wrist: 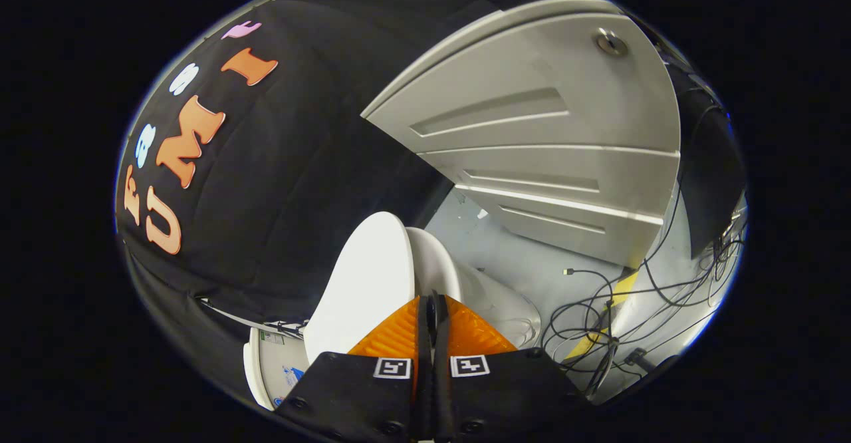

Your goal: Open the toilet lid.

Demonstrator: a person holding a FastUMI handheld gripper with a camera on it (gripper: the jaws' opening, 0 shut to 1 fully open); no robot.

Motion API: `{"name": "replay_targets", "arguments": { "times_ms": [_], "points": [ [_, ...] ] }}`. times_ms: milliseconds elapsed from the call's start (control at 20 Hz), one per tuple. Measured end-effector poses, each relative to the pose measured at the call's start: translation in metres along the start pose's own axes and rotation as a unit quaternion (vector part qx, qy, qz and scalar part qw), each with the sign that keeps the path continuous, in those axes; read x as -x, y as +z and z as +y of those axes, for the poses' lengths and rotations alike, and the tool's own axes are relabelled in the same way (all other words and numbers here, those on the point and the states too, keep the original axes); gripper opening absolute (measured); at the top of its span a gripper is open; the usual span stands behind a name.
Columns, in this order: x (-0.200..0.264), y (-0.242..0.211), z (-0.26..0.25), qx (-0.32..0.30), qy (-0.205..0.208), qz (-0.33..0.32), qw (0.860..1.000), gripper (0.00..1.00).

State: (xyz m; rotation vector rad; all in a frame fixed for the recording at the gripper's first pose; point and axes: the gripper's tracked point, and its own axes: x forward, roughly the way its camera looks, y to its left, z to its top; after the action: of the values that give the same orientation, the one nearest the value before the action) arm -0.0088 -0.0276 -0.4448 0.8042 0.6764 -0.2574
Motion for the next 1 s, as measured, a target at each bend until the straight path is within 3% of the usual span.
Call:
{"name": "replay_targets", "arguments": {
  "times_ms": [550, 1000],
  "points": [
    [0.049, 0.025, 0.089, 0.114, 0.019, -0.043, 0.992, 0.08],
    [0.081, 0.023, 0.147, 0.207, 0.038, -0.063, 0.976, 0.08]
  ]
}}
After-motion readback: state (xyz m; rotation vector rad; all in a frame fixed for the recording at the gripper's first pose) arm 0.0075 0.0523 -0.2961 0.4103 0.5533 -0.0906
